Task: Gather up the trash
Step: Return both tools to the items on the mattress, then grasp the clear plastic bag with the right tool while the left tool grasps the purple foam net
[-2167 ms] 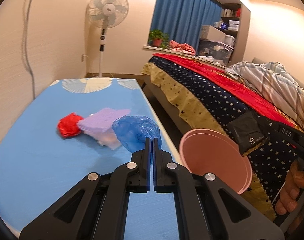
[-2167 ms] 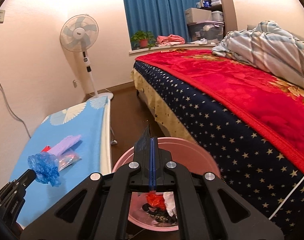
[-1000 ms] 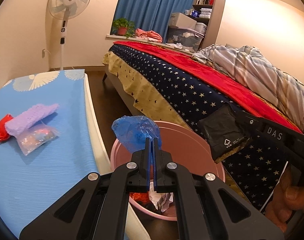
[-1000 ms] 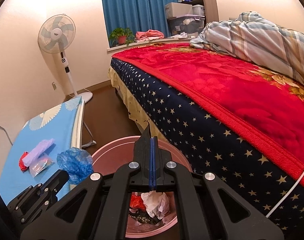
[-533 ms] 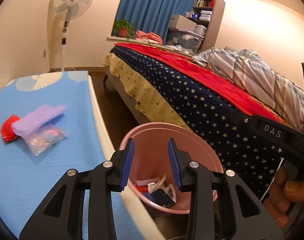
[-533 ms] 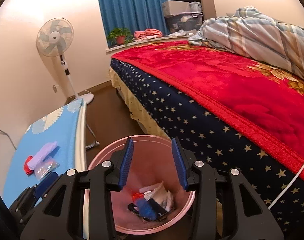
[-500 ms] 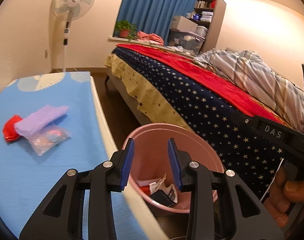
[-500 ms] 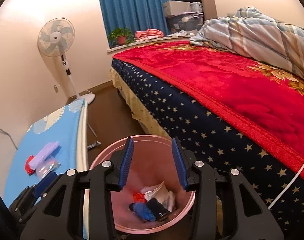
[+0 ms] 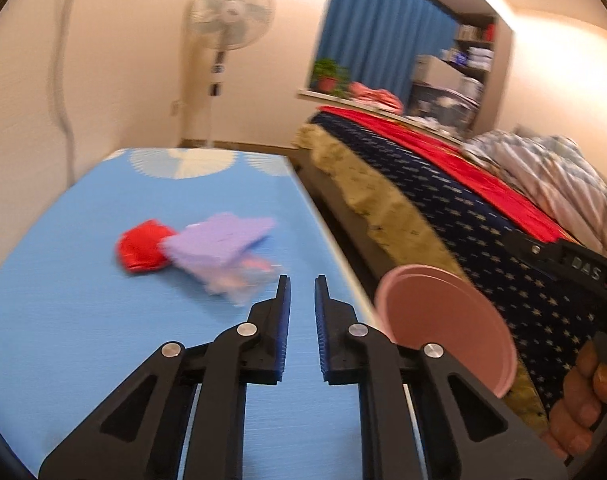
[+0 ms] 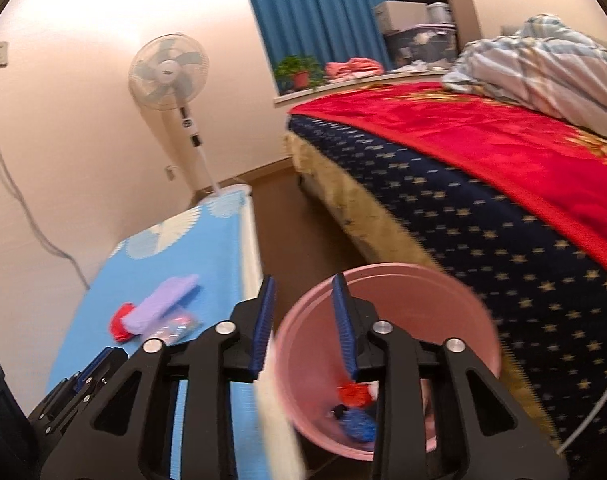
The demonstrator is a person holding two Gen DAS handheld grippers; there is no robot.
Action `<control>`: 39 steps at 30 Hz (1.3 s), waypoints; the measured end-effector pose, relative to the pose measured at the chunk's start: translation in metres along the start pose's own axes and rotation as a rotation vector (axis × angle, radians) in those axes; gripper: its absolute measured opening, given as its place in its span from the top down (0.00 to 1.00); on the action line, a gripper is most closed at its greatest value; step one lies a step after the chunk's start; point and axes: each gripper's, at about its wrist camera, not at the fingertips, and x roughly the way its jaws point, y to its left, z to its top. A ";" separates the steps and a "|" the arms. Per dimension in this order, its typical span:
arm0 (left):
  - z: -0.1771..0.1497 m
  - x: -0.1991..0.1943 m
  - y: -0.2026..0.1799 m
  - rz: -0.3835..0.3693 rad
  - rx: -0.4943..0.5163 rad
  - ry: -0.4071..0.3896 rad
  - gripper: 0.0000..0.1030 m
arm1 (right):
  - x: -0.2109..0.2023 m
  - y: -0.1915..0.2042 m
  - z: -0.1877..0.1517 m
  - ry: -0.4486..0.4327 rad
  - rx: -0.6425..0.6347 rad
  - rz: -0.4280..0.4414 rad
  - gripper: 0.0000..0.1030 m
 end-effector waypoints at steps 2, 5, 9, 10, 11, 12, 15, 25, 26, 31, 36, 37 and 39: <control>0.000 -0.001 0.015 0.038 -0.030 -0.004 0.90 | 0.005 0.012 -0.003 0.006 -0.008 0.036 0.82; 0.000 -0.002 0.033 0.080 -0.058 -0.008 0.90 | 0.017 0.035 -0.009 0.020 -0.025 0.093 0.85; 0.001 0.000 0.052 0.118 -0.083 -0.009 0.90 | 0.035 0.056 -0.018 0.060 -0.023 0.164 0.85; 0.001 0.000 0.055 0.126 -0.092 -0.011 0.90 | 0.039 0.058 -0.020 0.073 -0.019 0.180 0.85; 0.001 0.000 0.060 0.137 -0.107 -0.013 0.90 | 0.044 0.063 -0.023 0.086 -0.013 0.195 0.85; 0.001 0.000 0.064 0.146 -0.120 -0.016 0.90 | 0.049 0.067 -0.026 0.101 -0.008 0.212 0.85; 0.002 -0.001 0.073 0.173 -0.134 -0.031 0.90 | 0.067 0.082 -0.036 0.153 -0.009 0.247 0.83; 0.016 0.005 0.090 0.172 -0.137 -0.042 0.90 | 0.127 0.103 -0.067 0.308 0.109 0.312 0.59; 0.018 0.007 0.090 0.164 -0.133 -0.037 0.90 | 0.132 0.102 -0.069 0.321 0.128 0.319 0.59; 0.029 0.031 0.094 0.126 -0.109 -0.016 0.88 | 0.152 0.109 -0.080 0.382 0.180 0.368 0.59; 0.037 0.062 0.101 0.114 -0.113 0.024 0.61 | 0.161 0.111 -0.084 0.402 0.189 0.395 0.79; 0.038 0.070 0.102 0.113 -0.117 0.039 0.60 | 0.163 0.112 -0.084 0.401 0.186 0.396 0.82; 0.038 0.082 0.106 0.112 -0.134 0.067 0.60 | 0.163 0.112 -0.083 0.391 0.180 0.395 0.94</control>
